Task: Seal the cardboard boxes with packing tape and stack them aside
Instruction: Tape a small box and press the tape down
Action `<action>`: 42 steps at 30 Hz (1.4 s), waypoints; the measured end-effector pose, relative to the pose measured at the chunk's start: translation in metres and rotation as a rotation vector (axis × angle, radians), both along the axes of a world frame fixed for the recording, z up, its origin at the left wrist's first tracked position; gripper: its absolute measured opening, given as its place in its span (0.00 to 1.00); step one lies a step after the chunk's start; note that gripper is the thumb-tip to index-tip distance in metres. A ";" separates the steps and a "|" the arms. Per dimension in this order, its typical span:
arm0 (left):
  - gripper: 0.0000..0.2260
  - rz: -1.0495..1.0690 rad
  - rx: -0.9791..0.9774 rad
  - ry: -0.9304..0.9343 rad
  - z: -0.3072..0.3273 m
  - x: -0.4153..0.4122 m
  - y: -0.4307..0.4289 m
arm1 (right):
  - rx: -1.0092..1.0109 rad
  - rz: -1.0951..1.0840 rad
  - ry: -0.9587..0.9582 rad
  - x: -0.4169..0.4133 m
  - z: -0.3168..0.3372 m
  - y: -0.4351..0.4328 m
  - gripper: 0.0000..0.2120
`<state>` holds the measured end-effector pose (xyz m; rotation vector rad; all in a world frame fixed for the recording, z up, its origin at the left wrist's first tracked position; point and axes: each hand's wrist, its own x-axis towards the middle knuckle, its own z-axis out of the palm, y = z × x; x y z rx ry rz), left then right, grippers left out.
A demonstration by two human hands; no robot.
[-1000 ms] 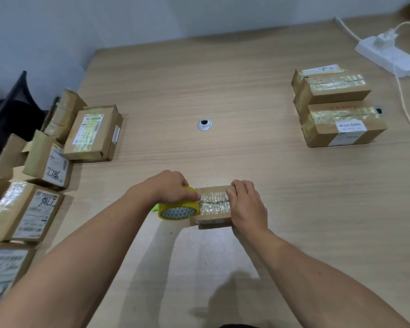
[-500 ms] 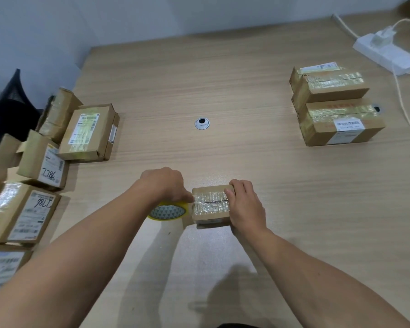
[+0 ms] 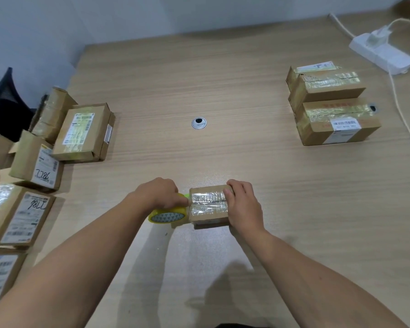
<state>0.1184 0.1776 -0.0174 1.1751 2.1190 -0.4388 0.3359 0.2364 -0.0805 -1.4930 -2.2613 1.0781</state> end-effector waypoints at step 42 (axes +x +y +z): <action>0.27 0.138 0.363 -0.143 -0.003 -0.014 -0.042 | -0.334 -0.327 0.228 -0.009 0.003 -0.005 0.17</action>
